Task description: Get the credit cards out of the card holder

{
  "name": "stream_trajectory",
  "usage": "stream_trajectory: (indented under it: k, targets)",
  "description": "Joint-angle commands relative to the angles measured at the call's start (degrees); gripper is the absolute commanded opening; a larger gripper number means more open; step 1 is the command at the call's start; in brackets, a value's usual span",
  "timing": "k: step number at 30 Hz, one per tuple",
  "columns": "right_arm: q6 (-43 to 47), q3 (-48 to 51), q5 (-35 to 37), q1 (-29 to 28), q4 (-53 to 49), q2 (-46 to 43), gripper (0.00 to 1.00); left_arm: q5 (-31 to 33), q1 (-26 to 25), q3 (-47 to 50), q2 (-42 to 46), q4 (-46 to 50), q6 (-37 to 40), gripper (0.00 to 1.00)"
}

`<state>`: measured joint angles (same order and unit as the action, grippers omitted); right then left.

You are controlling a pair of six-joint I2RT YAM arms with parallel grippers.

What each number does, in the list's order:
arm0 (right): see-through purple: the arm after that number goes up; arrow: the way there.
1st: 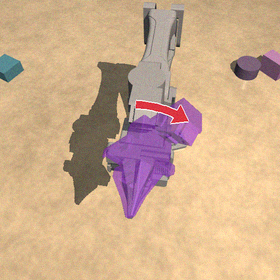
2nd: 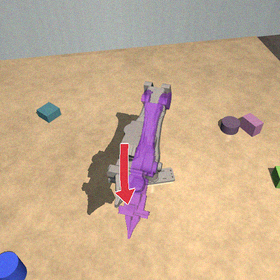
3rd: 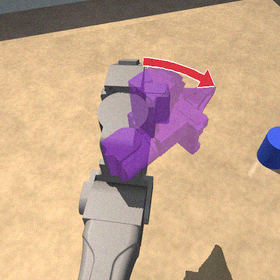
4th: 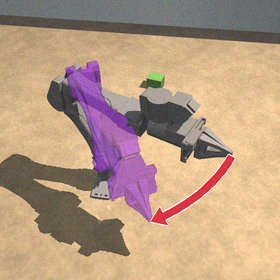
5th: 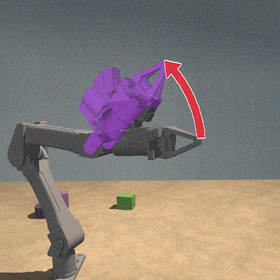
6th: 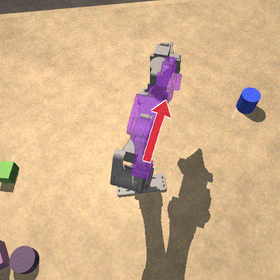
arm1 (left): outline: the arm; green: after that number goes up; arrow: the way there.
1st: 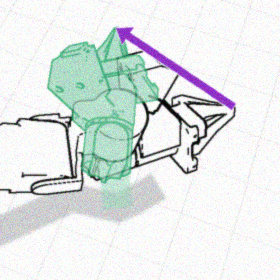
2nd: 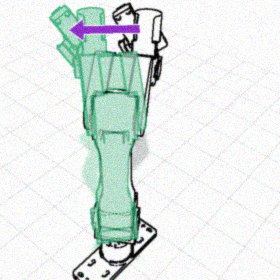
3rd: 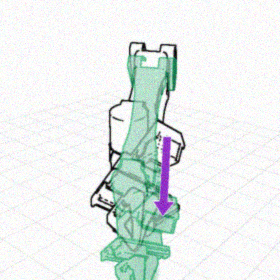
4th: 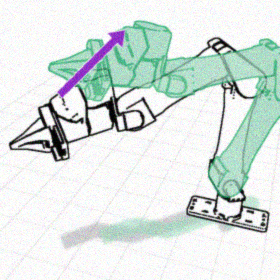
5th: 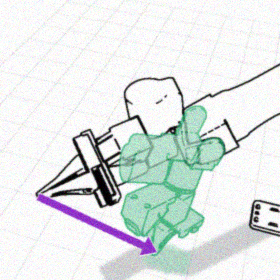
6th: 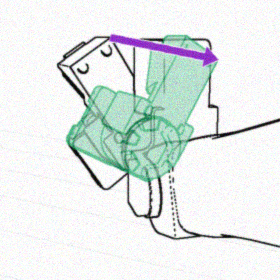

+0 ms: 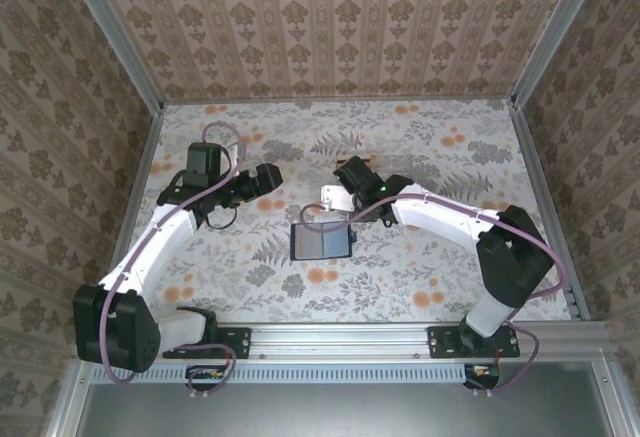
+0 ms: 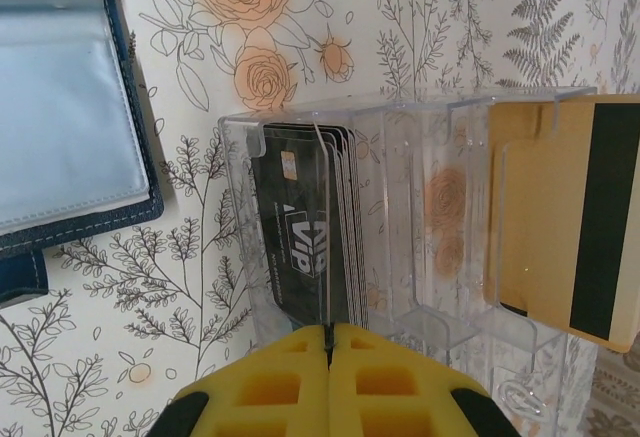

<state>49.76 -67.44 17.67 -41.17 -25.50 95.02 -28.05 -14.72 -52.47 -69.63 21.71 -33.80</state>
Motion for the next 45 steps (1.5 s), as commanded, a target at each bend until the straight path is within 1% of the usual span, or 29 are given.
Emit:
stream_trajectory:
  k: [1,10,18,23,38,45]
  targets:
    - [2.3,1.2,0.8,-0.2,2.1,1.5,0.00,0.4,0.7,0.6,1.6,1.7,1.0,1.00]
    - [3.3,2.1,1.3,0.8,3.4,3.2,0.00,0.3,1.0,0.7,1.7,1.8,1.0,1.00]
    - [3.7,3.3,1.4,2.4,3.6,2.0,0.00,0.3,1.1,1.1,1.9,1.7,0.8,1.00]
    - [4.0,3.2,1.9,2.6,4.7,2.8,0.00,0.1,1.2,1.1,1.9,1.6,0.8,1.00]
    - [0.8,0.3,1.5,2.5,5.5,7.1,0.00,-0.1,1.5,1.3,1.9,2.0,1.0,1.00]
    - [-0.4,-0.1,1.8,2.7,5.5,7.3,0.00,-0.3,1.7,1.4,1.7,2.0,1.1,1.00]
